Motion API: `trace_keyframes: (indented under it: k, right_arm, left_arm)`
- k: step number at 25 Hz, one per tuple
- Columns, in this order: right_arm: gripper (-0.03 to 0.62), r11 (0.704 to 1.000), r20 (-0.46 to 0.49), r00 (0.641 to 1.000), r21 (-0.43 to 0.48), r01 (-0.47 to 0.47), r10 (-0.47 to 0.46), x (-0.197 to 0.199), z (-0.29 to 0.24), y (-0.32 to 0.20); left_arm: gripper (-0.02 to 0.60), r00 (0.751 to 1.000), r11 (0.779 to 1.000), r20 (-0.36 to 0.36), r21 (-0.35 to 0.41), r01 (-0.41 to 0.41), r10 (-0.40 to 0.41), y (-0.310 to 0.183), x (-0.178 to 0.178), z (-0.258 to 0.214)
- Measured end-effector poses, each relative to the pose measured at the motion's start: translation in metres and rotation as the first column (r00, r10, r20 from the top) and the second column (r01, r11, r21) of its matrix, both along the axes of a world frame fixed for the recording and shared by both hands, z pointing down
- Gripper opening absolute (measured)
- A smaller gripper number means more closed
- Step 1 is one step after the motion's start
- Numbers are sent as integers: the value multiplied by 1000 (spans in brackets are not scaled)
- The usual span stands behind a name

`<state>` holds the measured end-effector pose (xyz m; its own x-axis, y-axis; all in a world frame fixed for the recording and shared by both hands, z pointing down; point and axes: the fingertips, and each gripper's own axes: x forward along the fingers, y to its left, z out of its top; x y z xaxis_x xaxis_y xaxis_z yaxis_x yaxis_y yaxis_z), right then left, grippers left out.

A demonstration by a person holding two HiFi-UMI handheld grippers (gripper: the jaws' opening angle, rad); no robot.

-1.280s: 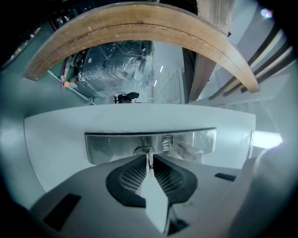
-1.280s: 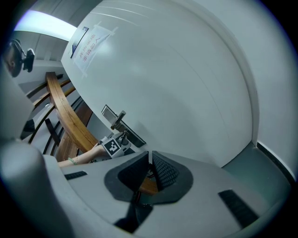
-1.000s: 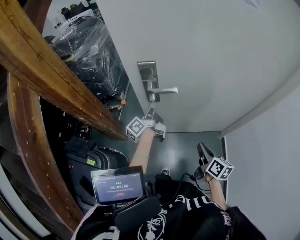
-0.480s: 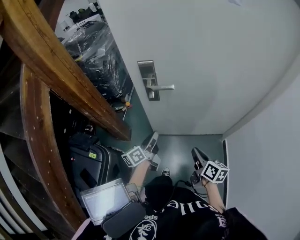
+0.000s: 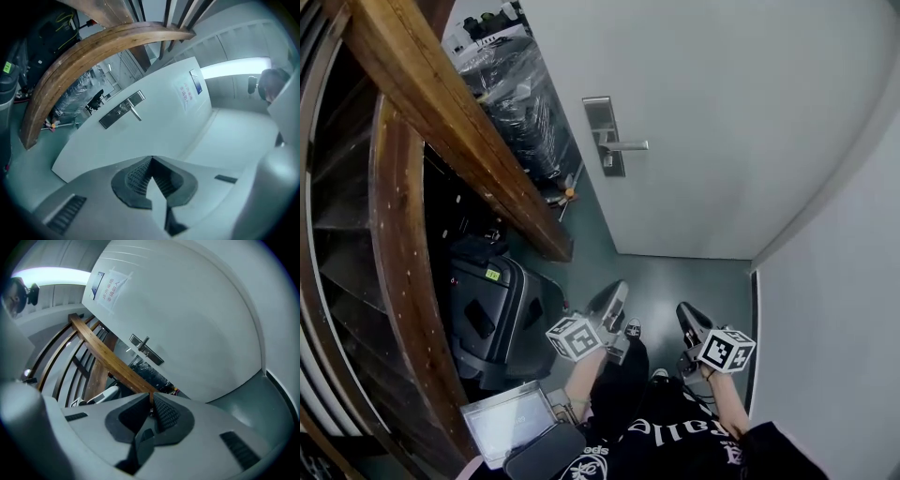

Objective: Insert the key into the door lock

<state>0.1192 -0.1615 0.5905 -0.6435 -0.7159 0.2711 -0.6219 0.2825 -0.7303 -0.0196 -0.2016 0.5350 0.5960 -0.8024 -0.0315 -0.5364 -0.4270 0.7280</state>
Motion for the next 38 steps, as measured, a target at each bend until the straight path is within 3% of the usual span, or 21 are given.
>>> trace_keyframes:
  k: [3, 8, 11, 15, 19, 24, 30, 33, 38]
  right_arm:
    - [35, 1000, 8, 1000, -13, 19, -19, -2, 2, 27]
    - [35, 997, 14, 998, -40, 60, -59, -14, 8, 69]
    - [35, 996, 12, 997, -48, 80, -79, -26, 10, 90]
    - [35, 995, 0, 996, -37, 94, -94, -46, 7, 116]
    - [35, 993, -25, 993, -13, 119, -119, -81, 2, 147]
    - [35, 992, -15, 992, 1, 126, -126, -145, -1, 207]
    - [35, 989, -26, 989, 0, 146, -146, -211, 0, 289]
    - [35, 990, -40, 990, -4, 139, -139, -223, -1, 321]
    - [35, 994, -75, 992, 23, 108, -106, -212, -10, 344]
  left_arm:
    - [5, 999, 1000, 53, -24, -6, 7, 37, 9, 8]
    - [5, 972, 999, 227, -21, -50, 54, 88, 18, 13]
    - [5, 962, 998, 264, -8, -67, 67, 110, 18, 9]
    - [5, 925, 993, 366, 10, -118, 106, 143, 11, 10]
    - [5, 912, 989, 389, 10, -147, 132, 189, -11, 16]
    - [5, 890, 985, 431, 19, -171, 147, 266, -65, 21]
    - [5, 889, 986, 435, 11, -168, 146, 339, -129, 29]
    - [5, 893, 984, 423, 19, -176, 152, 363, -141, 26]
    - [5, 885, 972, 429, 59, -226, 180, 387, -128, 14]
